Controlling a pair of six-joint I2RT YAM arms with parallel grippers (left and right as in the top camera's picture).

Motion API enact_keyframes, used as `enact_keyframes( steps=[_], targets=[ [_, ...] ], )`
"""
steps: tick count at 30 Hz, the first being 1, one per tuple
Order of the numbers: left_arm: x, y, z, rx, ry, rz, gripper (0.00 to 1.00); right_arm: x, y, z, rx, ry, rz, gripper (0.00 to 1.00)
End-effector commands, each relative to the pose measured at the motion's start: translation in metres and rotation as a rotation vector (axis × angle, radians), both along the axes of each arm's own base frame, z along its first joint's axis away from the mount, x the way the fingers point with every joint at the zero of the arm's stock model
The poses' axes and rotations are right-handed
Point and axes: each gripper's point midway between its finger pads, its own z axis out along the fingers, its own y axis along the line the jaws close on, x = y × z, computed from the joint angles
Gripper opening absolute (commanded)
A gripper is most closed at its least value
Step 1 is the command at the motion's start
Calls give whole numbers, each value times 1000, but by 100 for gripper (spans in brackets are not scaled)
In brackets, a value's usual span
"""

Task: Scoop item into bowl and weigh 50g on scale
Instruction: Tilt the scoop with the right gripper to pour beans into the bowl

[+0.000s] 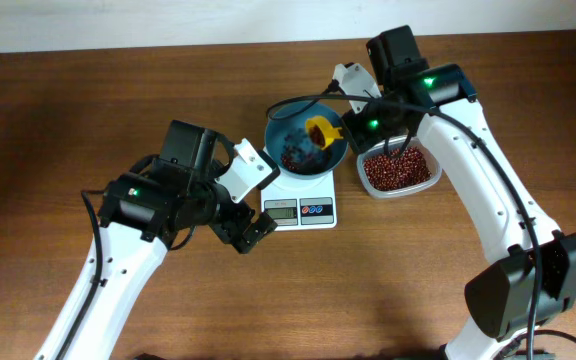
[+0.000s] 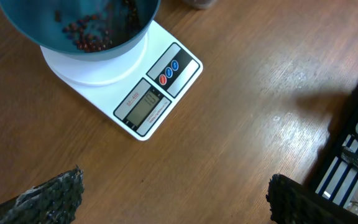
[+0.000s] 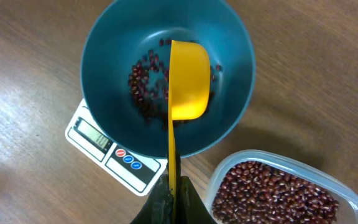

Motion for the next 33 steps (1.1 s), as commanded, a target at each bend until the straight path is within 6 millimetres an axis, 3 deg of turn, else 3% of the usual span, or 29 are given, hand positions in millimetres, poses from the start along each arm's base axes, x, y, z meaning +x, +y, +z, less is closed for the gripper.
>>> enact_keyframes(
  steps=[1, 33],
  targets=[
    [-1, -3, 6, -20, -2, 0, 99, 6, 0, 10, -13, -44, 5, 4],
    [0, -3, 6, -18, -3, 0, 99, 11, 14, 18, -128, -171, 138, 4]
  ],
)
